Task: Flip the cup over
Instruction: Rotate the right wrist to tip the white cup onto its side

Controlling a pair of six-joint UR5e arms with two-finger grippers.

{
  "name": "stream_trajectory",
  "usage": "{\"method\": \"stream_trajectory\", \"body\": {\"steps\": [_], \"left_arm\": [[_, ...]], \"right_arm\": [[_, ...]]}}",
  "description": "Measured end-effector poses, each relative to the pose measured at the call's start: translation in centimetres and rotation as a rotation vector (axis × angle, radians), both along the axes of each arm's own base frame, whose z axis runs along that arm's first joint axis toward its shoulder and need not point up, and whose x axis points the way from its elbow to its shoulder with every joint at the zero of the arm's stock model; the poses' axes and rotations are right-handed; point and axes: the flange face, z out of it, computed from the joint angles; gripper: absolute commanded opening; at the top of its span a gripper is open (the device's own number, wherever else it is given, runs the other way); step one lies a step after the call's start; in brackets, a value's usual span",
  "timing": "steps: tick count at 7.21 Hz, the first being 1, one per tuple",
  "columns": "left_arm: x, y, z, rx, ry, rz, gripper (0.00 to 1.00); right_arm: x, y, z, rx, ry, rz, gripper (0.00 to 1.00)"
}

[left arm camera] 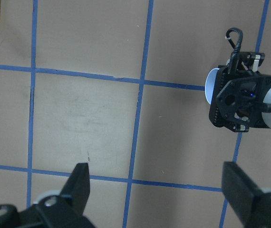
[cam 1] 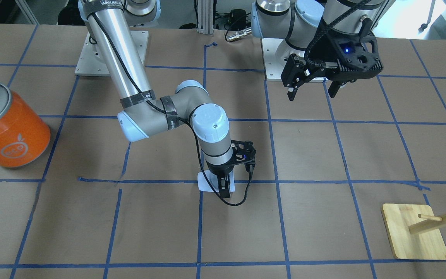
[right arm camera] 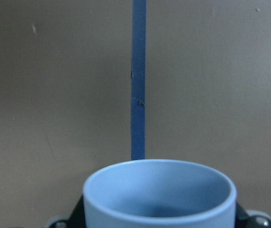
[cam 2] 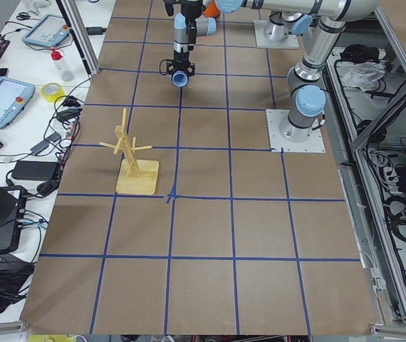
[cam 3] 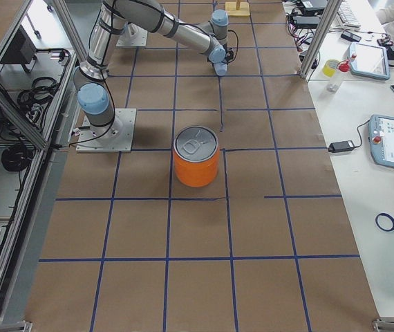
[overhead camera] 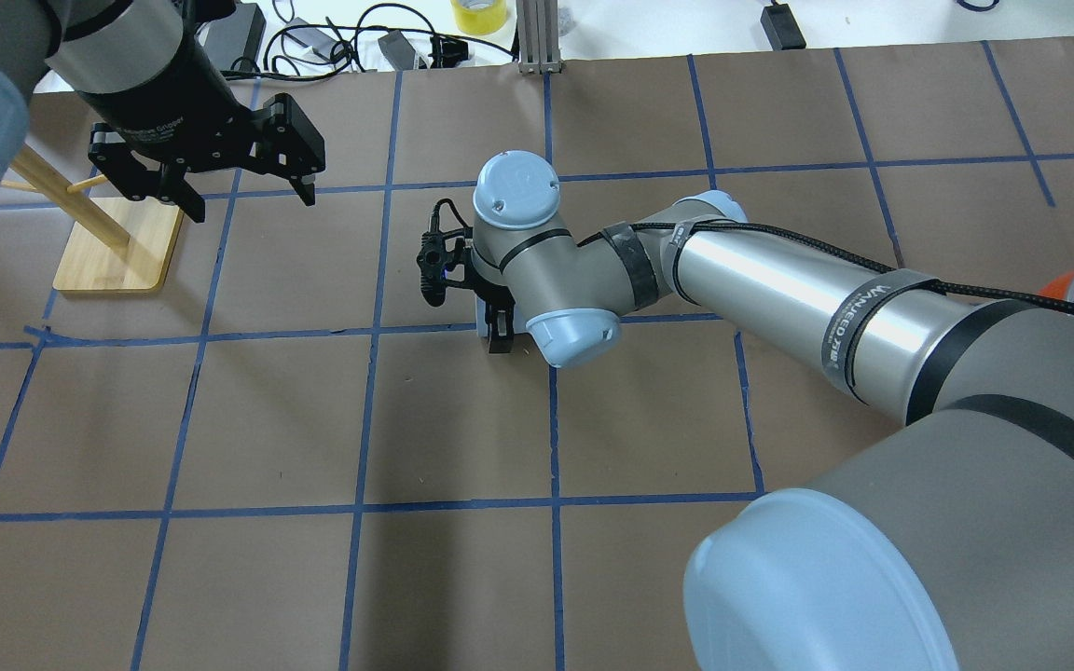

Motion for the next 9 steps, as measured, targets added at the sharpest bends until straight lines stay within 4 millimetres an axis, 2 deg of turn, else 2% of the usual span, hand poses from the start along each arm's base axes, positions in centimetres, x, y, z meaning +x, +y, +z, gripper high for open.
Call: {"method": "stream_trajectory", "body": {"steps": [1, 2, 6, 7, 9], "left_arm": [[0.0, 0.0, 0.0, 0.000, 0.000, 0.000, 1.00], [0.0, 0.0, 0.0, 0.000, 0.000, 0.000, 1.00], [0.5, -0.6, -0.1, -0.012, 0.007, 0.009, 1.00], [1.4, -1.4, -0.5, -0.012, 0.025, 0.024, 1.00], [4.1, -4.0, -2.1, -0.009, 0.136, 0.076, 1.00]], "right_arm": [[0.1, 0.0, 0.0, 0.002, -0.002, -0.001, 0.95], [0.1, 0.1, 0.0, 0.007, -0.002, -0.001, 1.00], [0.1, 0.1, 0.5, 0.002, 0.001, 0.004, 1.00], [0.0, 0.2, 1.1, 0.003, 0.001, -0.002, 1.00], [-0.8, 0.5, 3.6, 0.028, 0.011, -0.017, 1.00]]}}
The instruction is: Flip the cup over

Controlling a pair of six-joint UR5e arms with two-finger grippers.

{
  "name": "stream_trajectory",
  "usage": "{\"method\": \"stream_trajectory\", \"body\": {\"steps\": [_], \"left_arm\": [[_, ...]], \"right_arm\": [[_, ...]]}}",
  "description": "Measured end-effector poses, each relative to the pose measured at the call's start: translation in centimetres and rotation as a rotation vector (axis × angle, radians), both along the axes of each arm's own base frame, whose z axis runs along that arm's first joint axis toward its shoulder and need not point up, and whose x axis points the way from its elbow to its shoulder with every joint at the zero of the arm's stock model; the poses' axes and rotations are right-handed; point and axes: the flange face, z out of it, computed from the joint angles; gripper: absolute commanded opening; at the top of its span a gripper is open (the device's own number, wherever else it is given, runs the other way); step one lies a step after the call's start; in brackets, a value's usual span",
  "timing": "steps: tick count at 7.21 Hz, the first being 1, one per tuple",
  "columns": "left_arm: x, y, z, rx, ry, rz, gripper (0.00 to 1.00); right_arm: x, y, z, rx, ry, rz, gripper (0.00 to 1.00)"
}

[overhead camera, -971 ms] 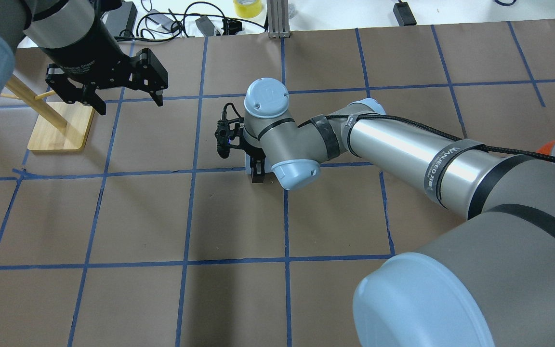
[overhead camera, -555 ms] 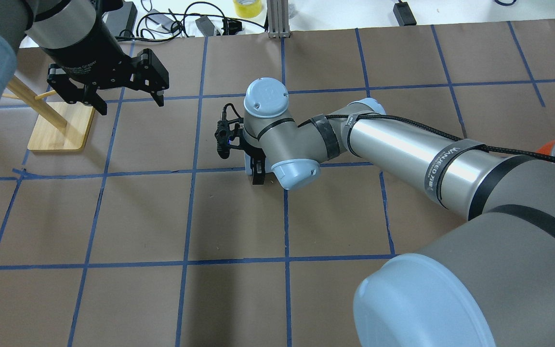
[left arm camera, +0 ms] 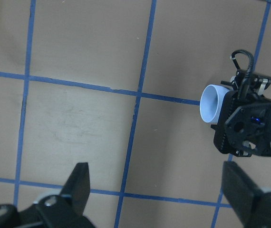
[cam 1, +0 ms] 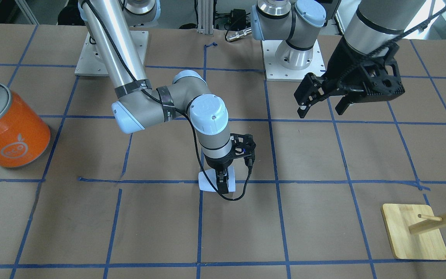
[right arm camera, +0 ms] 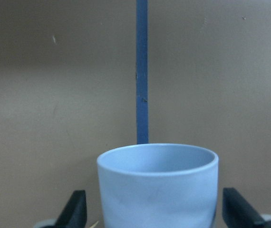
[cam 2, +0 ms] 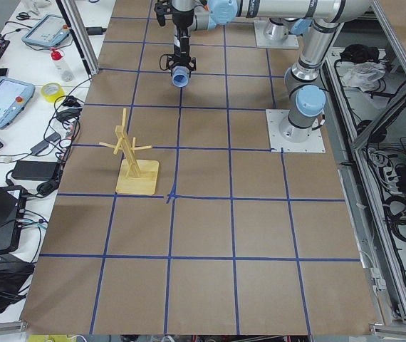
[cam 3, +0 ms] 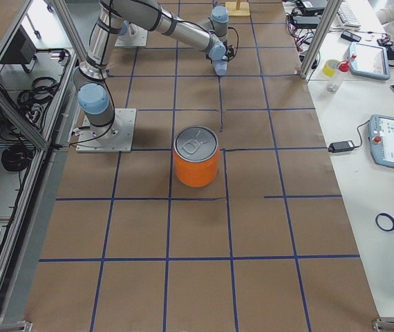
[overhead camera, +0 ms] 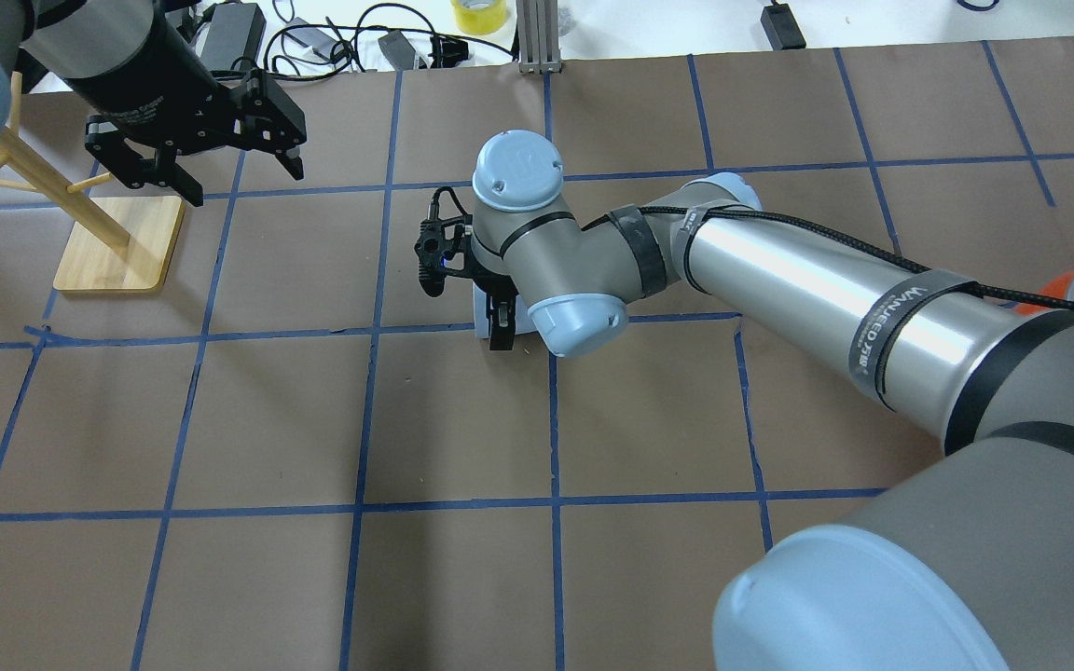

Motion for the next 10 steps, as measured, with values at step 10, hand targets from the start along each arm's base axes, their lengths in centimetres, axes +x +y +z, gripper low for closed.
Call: {"method": "stream_trajectory", "body": {"steps": [10], "left_arm": [[-0.8, -7.7, -26.1, 0.077, 0.602, 0.008, 0.97]], "right_arm": [[-17.9, 1.0, 21.8, 0.083, -0.028, -0.444, 1.00]]}}
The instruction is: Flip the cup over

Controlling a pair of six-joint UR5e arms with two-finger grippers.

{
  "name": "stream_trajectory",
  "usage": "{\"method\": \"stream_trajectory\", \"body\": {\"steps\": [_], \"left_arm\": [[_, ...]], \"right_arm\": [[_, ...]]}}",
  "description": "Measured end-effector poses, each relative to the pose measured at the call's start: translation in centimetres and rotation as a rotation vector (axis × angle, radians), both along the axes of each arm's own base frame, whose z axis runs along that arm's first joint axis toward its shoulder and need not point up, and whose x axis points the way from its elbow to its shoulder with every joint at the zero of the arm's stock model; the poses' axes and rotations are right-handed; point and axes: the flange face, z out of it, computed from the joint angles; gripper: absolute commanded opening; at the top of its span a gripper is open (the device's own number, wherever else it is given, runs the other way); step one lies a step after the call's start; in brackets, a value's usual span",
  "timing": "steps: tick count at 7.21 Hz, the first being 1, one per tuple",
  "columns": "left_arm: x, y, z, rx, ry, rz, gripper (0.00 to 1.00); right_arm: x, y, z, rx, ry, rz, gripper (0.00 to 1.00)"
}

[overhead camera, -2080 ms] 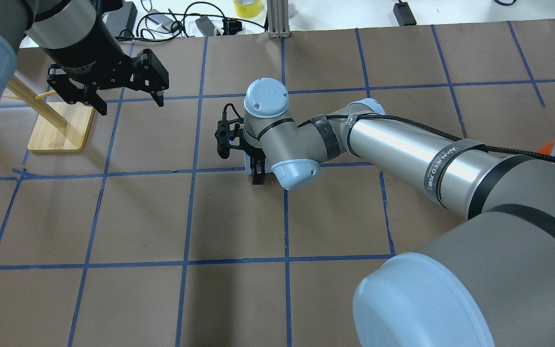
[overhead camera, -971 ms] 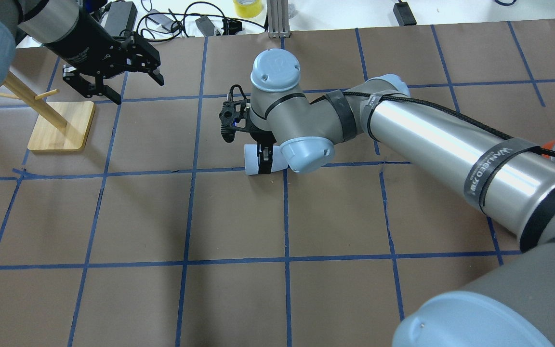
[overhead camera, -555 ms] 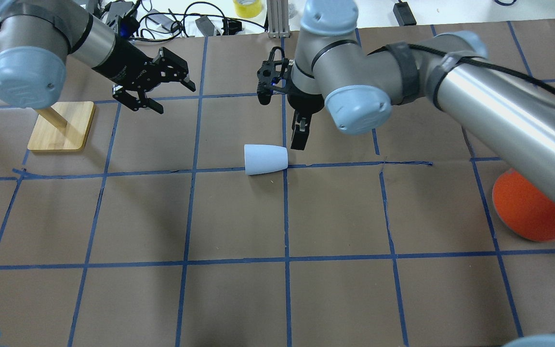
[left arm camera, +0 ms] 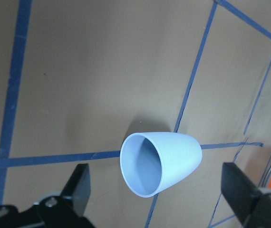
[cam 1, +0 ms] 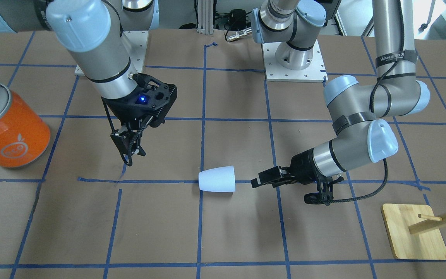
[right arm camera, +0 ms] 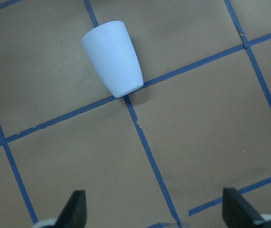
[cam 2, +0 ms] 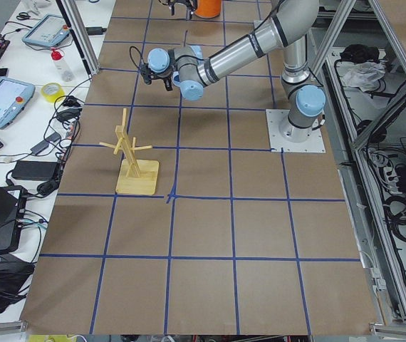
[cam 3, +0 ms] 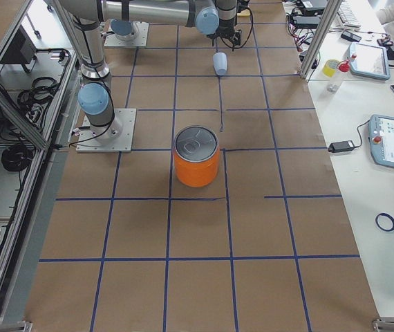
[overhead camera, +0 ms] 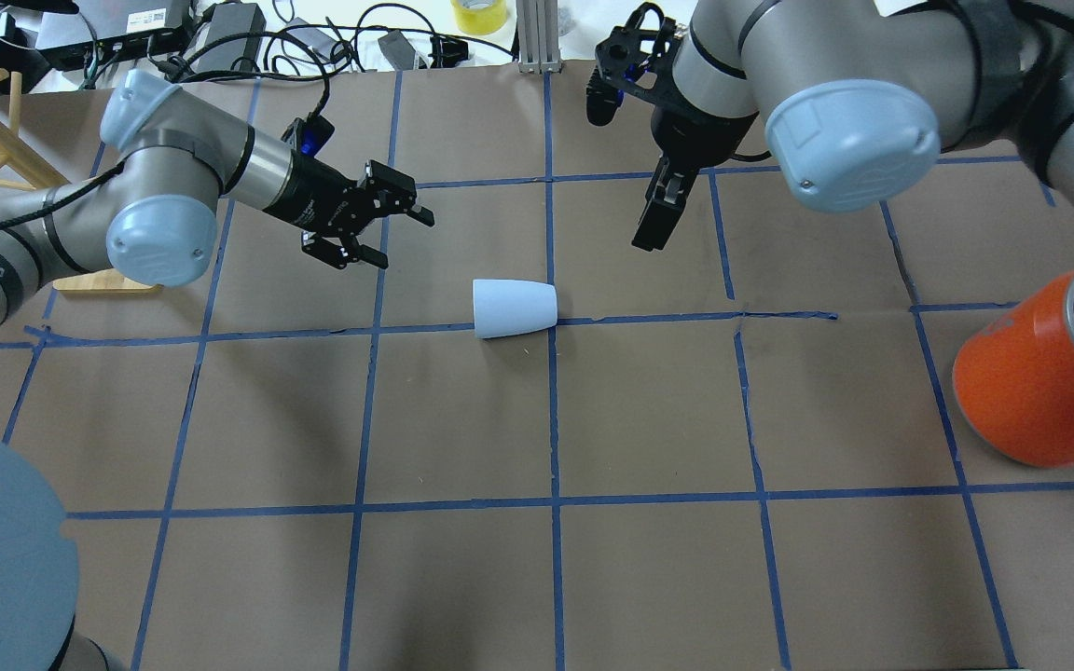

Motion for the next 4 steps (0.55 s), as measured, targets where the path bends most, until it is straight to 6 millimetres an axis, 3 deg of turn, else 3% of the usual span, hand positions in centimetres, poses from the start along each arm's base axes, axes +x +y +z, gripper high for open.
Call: {"method": "stream_trajectory", "body": {"steps": [2, 4], "left_arm": [[-3.3, 1.1, -2.7, -0.003, 0.133, -0.024, 0.94], [-7.3, 2.6, -3.9, 0.002, 0.173, -0.079, 0.94]], "right_arm": [[-1.0, 2.0, 3.0, 0.003, 0.023, -0.210, 1.00], [-2.1, 3.5, 5.6, -0.031, 0.035, -0.348, 1.00]]}}
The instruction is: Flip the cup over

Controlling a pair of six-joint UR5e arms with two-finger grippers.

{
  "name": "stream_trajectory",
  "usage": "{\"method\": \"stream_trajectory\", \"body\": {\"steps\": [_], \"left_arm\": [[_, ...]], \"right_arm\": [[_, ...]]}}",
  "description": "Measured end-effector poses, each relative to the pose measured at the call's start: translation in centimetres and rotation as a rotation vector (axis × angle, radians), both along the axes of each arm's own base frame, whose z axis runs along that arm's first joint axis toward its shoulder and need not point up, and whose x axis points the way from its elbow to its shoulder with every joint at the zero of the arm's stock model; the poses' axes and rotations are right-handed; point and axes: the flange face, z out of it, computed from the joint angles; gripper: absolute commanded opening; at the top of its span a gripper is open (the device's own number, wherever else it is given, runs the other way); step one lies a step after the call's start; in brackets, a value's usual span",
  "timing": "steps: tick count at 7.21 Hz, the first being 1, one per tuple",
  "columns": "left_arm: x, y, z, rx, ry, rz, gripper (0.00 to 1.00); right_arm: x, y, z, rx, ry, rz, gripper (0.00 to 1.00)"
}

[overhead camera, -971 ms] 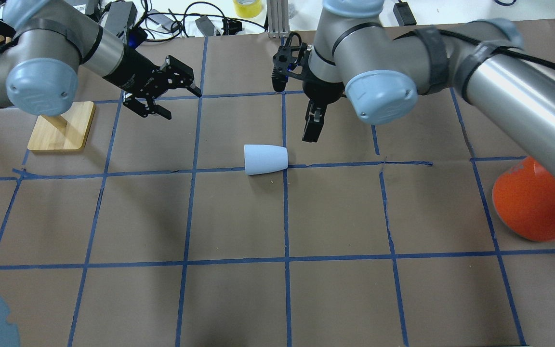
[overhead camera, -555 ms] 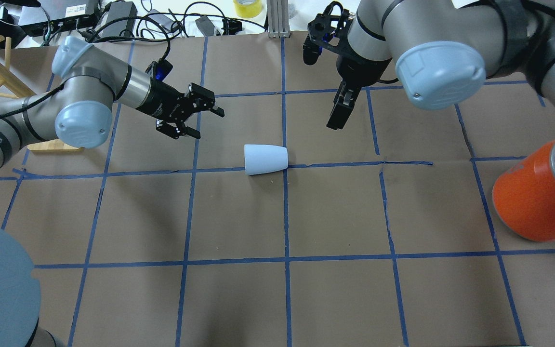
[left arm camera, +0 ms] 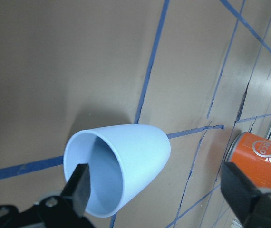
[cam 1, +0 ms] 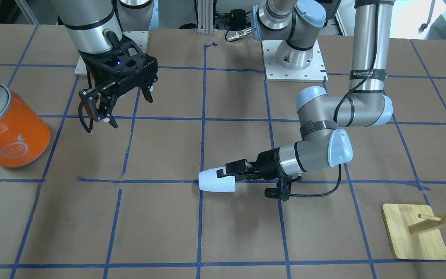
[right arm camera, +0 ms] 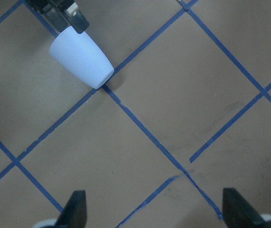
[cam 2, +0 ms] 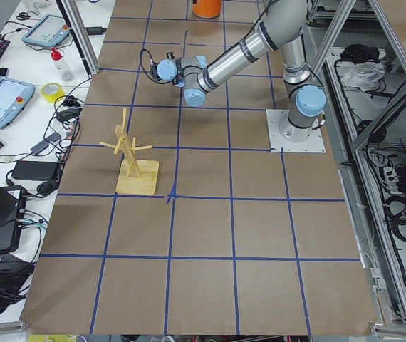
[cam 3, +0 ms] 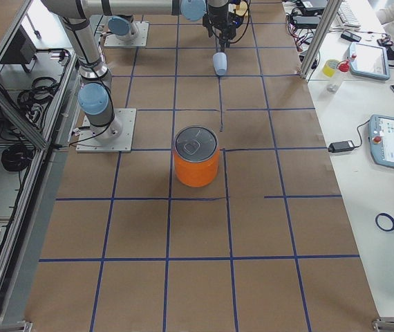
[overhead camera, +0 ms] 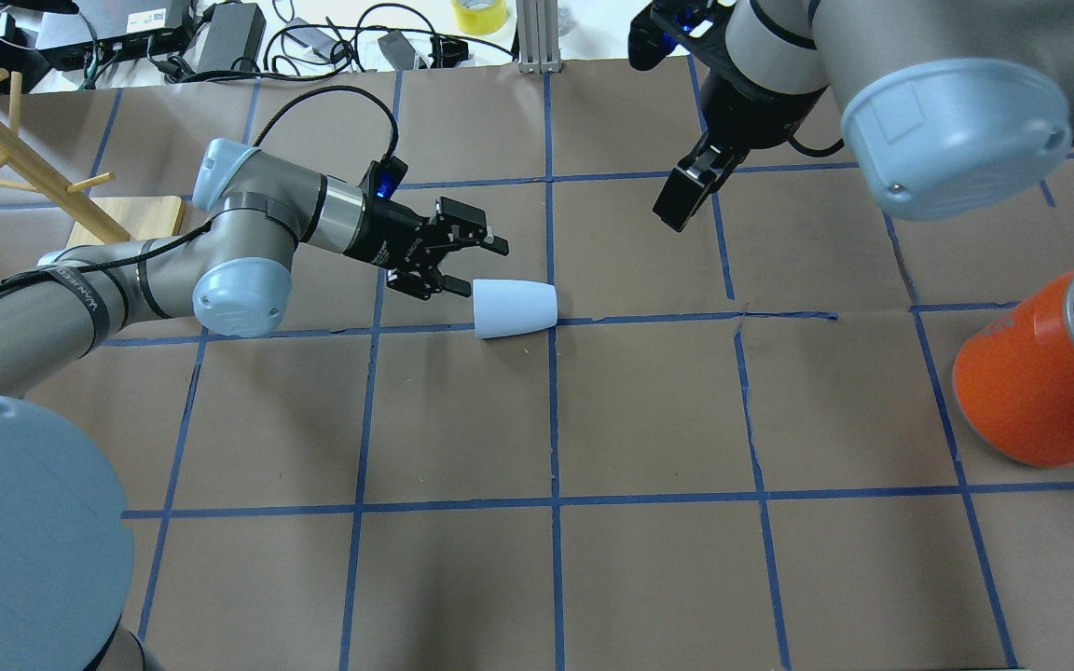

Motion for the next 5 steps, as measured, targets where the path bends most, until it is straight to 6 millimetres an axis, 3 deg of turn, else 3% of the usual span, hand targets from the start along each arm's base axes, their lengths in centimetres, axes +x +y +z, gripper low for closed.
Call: {"method": "stream_trajectory", "body": {"steps": [1, 2, 3, 5], "left_arm": [[-1.1, 0.6, -0.6, 0.005, 0.001, -0.018, 0.88], [-1.5, 1.0, -1.6, 0.017, -0.005, -0.029, 0.29], [-1.6, 1.2, -2.5, 0.023, -0.011, -0.034, 0.00], [-1.6, 0.9, -3.0, 0.012, -0.022, -0.033, 0.00]], "right_arm": [[-0.3, 0.6, 0.8, 0.003, -0.008, -0.085, 1.00], [-0.6, 1.3, 1.3, 0.022, -0.017, -0.183, 1.00], [-0.8, 1.9, 1.7, 0.035, -0.023, -0.270, 1.00], [-2.0, 2.4, 2.5, 0.026, 0.007, -0.405, 1.00]]}}
